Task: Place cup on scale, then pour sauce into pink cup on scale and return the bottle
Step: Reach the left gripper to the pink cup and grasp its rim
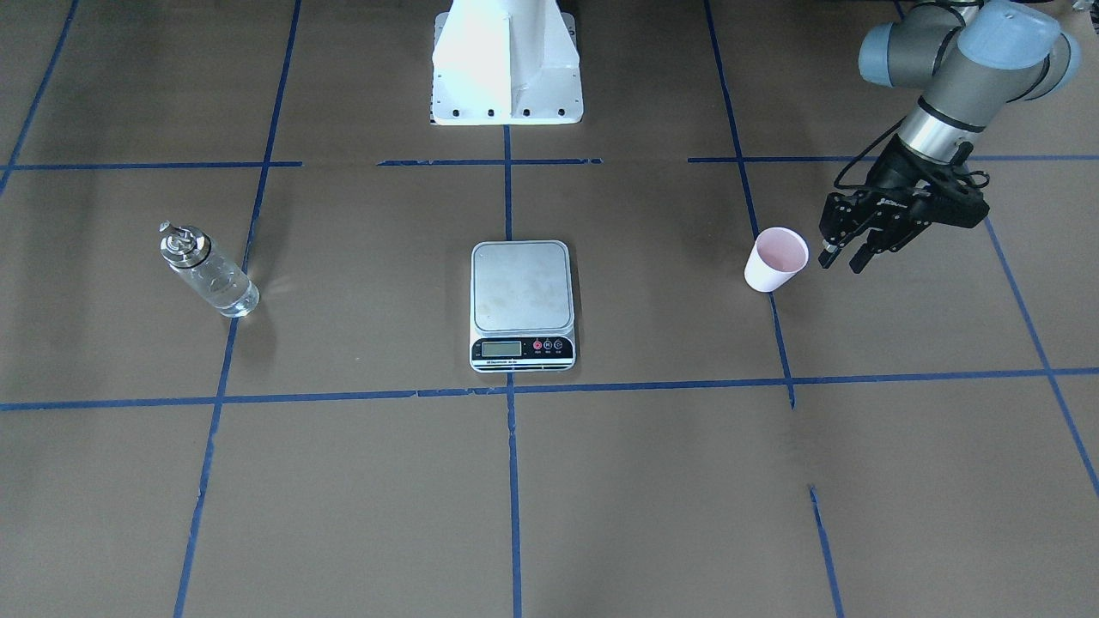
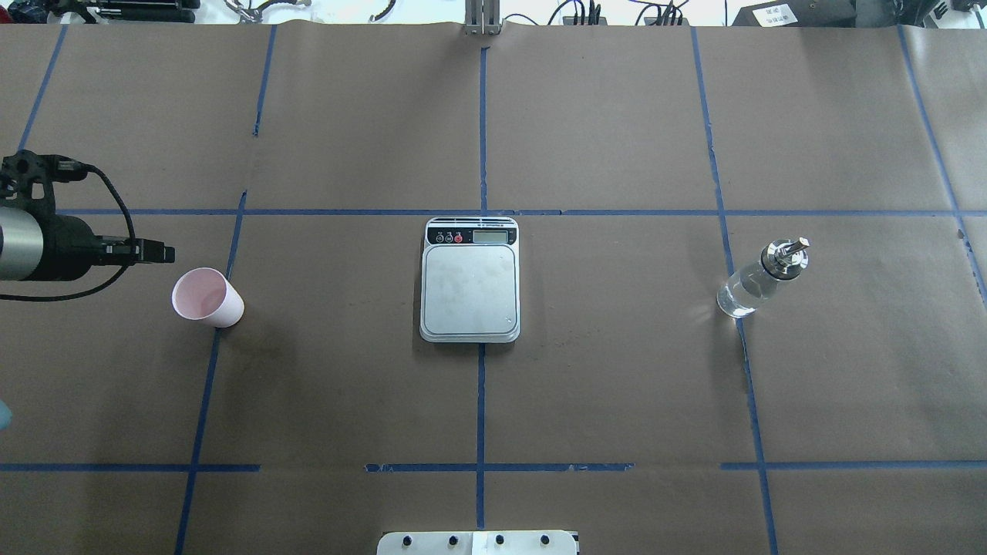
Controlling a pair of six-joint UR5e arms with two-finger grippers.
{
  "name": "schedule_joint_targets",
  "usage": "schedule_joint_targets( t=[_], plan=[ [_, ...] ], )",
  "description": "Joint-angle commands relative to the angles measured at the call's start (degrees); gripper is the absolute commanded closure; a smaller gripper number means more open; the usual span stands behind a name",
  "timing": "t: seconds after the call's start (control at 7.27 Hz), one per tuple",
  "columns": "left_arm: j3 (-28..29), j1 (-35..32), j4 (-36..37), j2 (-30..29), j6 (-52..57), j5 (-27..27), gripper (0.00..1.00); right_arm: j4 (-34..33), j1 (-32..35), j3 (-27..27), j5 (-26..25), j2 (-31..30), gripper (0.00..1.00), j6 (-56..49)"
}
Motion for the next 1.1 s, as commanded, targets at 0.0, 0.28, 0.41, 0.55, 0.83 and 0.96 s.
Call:
schedule_joint_targets(
  t=[0.0,0.28,0.41,0.55,0.83,0.96],
  plan=[
    [0.0,3.2,1.3,0.0,-0.3,2.4,0.47,0.0,0.0,0.1,0.1,0.0,0.0,0.0],
    [0.0,4.7,1.3,0.0,-0.3,2.5,0.51,0.0,0.1,0.1,0.1,0.0,0.0,0.0],
    [0.0,5.3,1.3,0.0,-0.3,2.6,0.54,0.0,0.1,0.1,0.1,-0.1,0.0,0.0],
    [0.0,5.8,1.3,-0.1,-0.3,2.6,0.71,0.0,0.0,0.1,0.1,-0.1,0.0,0.0],
    [0.0,5.9,1.3,-0.2,-0.2,2.6,1.0,0.0,0.1,0.1,0.1,-0.1,0.0,0.0],
    [-0.9,5.8,1.3,-0.1,0.1,2.5,1.0,0.0,0.1,0.1,0.1,-0.1,0.0,-0.1]
  ],
)
